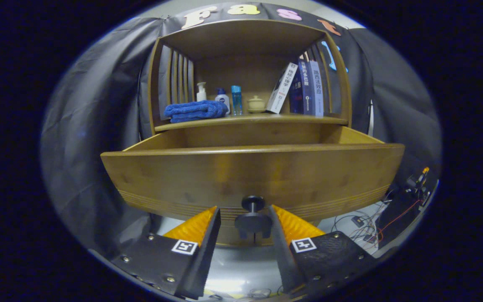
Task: Pull open the drawer, take out the items inside it, and place them on the countertop above the cabinet.
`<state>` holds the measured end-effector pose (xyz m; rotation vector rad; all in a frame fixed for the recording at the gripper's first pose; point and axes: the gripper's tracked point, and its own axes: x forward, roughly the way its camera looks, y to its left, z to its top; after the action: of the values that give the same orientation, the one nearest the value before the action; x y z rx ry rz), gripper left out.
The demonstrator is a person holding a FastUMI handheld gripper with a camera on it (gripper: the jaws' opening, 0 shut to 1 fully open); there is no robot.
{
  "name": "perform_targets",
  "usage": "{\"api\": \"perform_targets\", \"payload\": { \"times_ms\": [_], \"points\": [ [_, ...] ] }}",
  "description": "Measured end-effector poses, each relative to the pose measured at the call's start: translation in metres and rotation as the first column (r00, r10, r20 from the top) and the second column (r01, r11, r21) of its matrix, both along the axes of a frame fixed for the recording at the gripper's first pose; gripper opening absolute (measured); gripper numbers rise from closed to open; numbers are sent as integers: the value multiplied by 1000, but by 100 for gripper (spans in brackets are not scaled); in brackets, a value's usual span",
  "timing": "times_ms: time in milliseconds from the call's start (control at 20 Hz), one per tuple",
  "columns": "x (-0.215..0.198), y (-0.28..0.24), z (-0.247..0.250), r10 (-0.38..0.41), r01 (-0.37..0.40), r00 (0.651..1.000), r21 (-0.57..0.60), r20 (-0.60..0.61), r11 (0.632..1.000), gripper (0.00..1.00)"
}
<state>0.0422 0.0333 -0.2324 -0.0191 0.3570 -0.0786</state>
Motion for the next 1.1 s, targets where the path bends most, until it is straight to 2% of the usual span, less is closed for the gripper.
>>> {"api": "perform_targets", "payload": {
  "times_ms": [150,300,450,600,750,950,1100],
  "points": [
    [4,12,36,20,-20,998,5,58,1000,67],
    [13,14,88,6,-5,993,-8,120,1000,67],
    [36,12,123,-21,23,994,-17,108,1000,67],
    [63,1,122,-60,59,998,-48,-23,997,67],
    [86,-1,102,-74,62,977,-68,-200,996,67],
    [117,4,75,-73,72,933,-16,-352,997,67],
    [129,2,42,-93,96,871,-18,-482,995,67]
  ]
}}
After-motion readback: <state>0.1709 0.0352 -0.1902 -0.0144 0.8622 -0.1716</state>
